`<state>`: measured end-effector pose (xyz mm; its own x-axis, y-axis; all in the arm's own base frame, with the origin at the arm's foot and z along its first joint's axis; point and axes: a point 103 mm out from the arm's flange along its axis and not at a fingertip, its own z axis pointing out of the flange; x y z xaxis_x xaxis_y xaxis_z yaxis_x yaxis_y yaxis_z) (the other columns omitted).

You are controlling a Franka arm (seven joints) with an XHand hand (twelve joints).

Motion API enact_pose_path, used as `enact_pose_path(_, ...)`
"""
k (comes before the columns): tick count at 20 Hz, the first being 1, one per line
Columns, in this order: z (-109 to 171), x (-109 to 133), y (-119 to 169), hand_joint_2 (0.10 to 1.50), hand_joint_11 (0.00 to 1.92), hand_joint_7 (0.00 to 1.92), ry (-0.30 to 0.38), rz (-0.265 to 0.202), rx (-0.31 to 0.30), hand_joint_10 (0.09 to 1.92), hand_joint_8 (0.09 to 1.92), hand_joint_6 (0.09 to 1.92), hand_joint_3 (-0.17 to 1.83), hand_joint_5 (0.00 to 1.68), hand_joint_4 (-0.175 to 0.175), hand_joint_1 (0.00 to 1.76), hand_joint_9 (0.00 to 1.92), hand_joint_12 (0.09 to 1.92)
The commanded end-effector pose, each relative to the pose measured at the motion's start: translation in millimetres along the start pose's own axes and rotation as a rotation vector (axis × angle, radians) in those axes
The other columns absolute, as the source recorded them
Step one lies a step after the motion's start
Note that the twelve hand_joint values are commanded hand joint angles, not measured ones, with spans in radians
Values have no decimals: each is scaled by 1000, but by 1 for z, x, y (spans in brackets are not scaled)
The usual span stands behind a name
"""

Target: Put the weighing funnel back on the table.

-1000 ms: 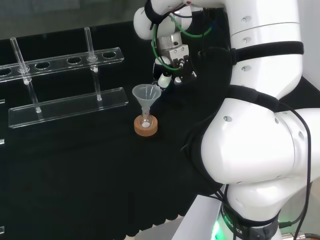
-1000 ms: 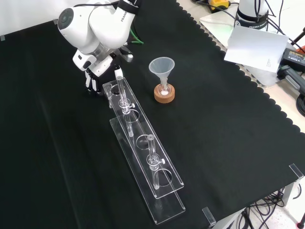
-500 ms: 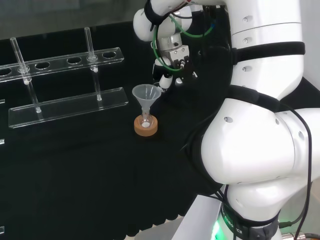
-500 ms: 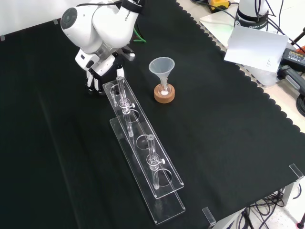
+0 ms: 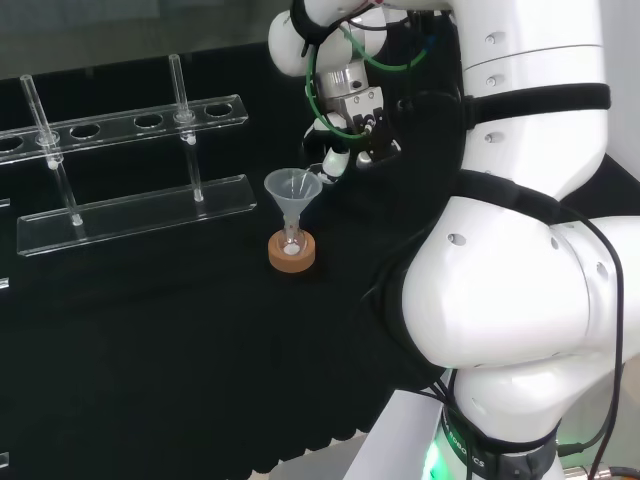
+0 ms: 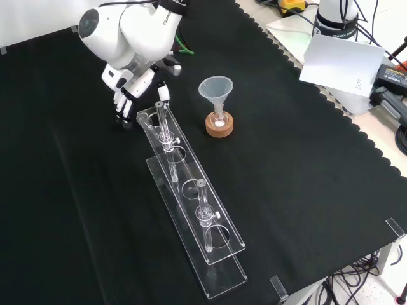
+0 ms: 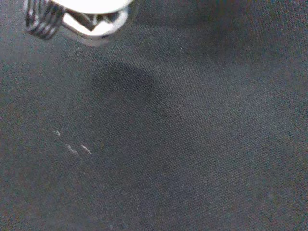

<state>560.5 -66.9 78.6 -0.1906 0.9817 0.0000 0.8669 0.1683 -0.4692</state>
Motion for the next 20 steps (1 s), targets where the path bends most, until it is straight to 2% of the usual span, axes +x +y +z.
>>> enact_pose_path(1, -25, -2, -29, 587, 374, 191, 14, -8, -67, 599, 652, 246, 555, 378, 14, 840, 448, 1298)
enact_pose_path(8, -61, 2, -84, 587, 360, 179, -3, 32, -135, 616, 645, 191, 536, 381, 14, 818, 429, 1306)
enact_pose_path(20, -77, 21, -152, 592, 371, 187, -23, 66, -180, 622, 641, 149, 529, 397, 14, 811, 440, 1308)
